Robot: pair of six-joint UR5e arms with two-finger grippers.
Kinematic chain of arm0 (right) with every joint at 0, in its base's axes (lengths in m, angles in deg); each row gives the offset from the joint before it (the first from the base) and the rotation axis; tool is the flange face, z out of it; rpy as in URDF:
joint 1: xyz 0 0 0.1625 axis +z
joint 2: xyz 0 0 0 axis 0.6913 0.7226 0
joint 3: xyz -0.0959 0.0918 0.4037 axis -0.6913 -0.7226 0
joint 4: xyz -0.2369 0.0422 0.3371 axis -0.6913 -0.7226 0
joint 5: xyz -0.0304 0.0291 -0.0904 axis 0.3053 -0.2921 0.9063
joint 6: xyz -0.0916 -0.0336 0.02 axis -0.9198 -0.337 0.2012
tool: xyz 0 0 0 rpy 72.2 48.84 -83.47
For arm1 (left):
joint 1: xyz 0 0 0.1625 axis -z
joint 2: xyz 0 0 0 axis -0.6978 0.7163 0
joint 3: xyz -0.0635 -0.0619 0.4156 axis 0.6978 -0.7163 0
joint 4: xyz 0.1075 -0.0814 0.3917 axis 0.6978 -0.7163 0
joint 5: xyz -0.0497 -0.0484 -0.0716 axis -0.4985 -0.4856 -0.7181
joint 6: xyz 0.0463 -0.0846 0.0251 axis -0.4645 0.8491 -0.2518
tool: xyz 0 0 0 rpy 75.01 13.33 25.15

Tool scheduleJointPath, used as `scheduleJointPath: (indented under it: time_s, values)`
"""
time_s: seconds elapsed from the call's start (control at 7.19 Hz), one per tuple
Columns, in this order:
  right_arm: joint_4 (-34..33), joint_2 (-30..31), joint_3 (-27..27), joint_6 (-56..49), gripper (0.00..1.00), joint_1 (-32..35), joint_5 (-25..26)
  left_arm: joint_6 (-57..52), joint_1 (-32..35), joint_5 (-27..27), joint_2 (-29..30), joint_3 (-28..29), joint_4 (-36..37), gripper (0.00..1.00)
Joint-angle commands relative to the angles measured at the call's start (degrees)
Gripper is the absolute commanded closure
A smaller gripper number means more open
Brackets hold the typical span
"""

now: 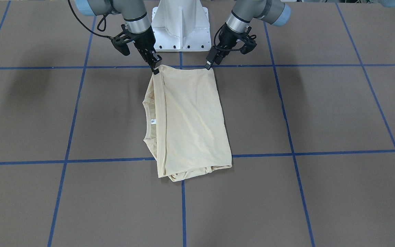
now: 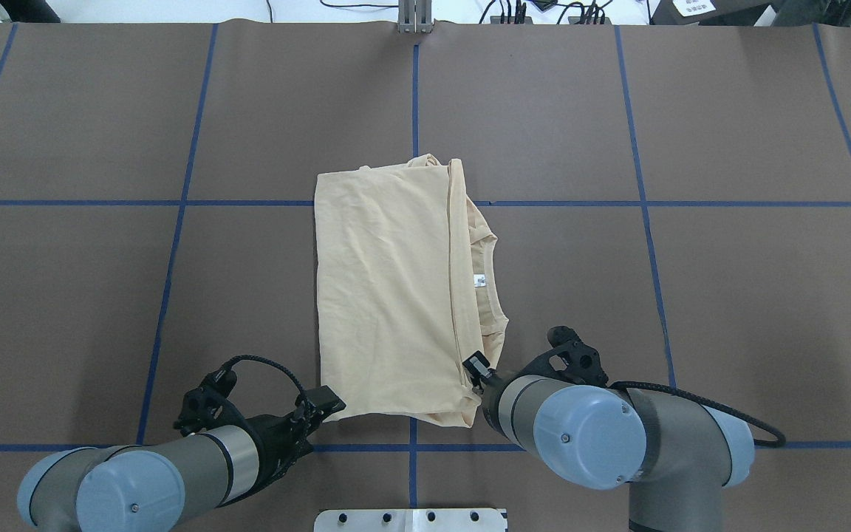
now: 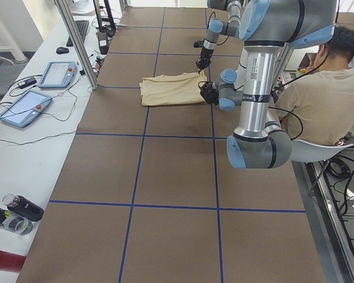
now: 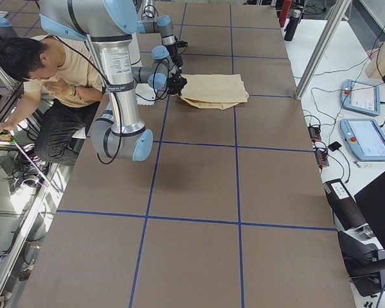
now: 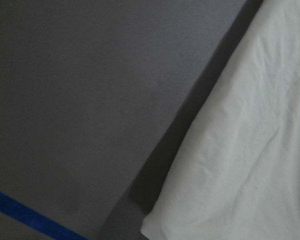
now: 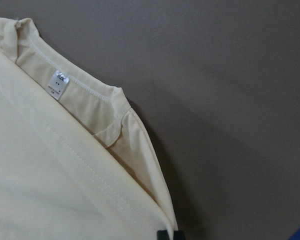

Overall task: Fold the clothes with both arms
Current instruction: 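Grasp the other near corner of the folded shirt with the left gripper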

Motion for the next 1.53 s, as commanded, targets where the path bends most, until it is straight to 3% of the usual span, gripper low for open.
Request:
scheduleJointPath:
  time_s: [0.0,0.14,0.28,0.56,1.11,1.39]
  values:
    - [0.08,-0.12,0.10,-0.04,1.00,-0.01,0.00,0.99,-0.71,0.91,0.45,0.80,0.31,0.22]
    - [0.09,-0.12,0.10,-0.04,1.00,-0.01,0.00,1.07,-0.71,0.91,0.62,1.06,0.31,0.33]
    - [0.09,-0.21,0.10,-0.04,1.00,-0.01,0.00,1.07,-0.71,1.00,0.53,1.15,0.31,0.50]
    - [0.00,-0.12,0.10,-0.04,1.00,-0.01,0.00,1.16,-0.71,2.91,0.44,1.24,0.48,1.00]
    - [0.09,-0.04,0.71,-0.04,1.00,-0.01,0.00,1.16,-0.36,4.69,-0.25,-0.25,0.57,1.00]
    - [0.00,0.05,1.94,0.57,1.00,-0.70,0.00,1.07,-3.32,4.52,-0.26,-4.36,4.94,1.00]
